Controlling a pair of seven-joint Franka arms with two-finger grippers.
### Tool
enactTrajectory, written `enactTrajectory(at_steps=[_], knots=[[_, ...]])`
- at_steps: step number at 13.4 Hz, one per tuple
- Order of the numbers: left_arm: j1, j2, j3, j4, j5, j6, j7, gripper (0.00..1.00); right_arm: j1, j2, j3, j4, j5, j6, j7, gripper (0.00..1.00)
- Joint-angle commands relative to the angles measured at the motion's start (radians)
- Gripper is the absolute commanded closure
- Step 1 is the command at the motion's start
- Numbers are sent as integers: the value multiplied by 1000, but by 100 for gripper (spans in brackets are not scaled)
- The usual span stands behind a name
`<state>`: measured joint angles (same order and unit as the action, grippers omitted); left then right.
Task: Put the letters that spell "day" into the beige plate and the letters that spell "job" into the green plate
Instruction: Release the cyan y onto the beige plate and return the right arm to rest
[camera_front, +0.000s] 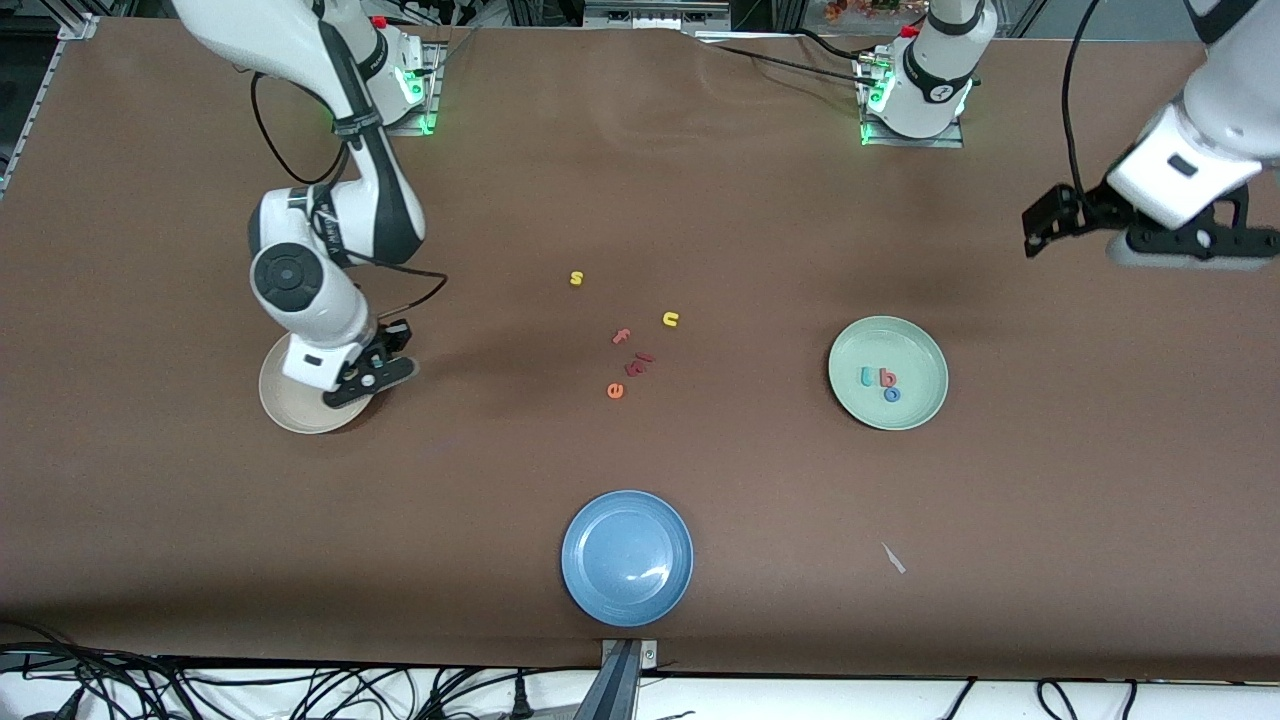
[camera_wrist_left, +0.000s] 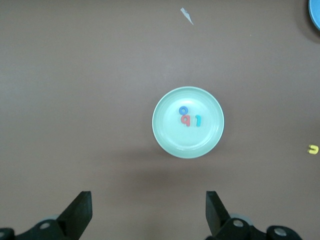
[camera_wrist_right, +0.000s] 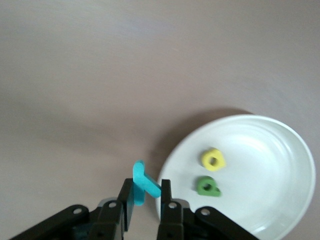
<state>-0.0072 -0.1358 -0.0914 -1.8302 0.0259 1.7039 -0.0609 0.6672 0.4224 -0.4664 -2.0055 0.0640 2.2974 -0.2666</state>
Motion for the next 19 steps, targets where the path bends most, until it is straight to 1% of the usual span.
enactTrajectory(at_steps=[1,2,3,4,6,7,8,11,13,17,18,19], knots=[[1,-47,4,-54,-21,36,24,0,-60,39,-1,23,-10,11,15,97],[1,-38,4,-40,-21,33,23,0,-89,54,-1,36,-13,14,12,93],[3,-22,4,-20,-21,20,24,0,-107,62,0,54,-13,14,12,63],[12,11,6,27,-23,-4,24,0,-110,71,0,65,-3,14,14,1],[29,109,4,171,-21,-68,24,0,-100,65,5,86,2,-9,23,0],[27,134,2,213,-21,-87,24,0,-97,62,8,97,5,-36,36,0],[17,143,-1,222,-21,-87,23,0,-95,62,17,115,7,-79,79,0],[24,143,-4,218,-23,-93,30,0,-86,59,71,194,5,-234,234,0],[29,143,-4,216,-23,-96,29,0,-60,59,75,244,5,-358,318,0],[29,140,-4,216,-29,-119,27,0,-35,47,80,272,5,-461,366,0],[30,140,-2,216,-29,-119,27,0,-3,38,74,266,4,-463,379,0],[29,140,-2,216,-27,-121,27,0,5,-2,78,261,2,-475,430,0]])
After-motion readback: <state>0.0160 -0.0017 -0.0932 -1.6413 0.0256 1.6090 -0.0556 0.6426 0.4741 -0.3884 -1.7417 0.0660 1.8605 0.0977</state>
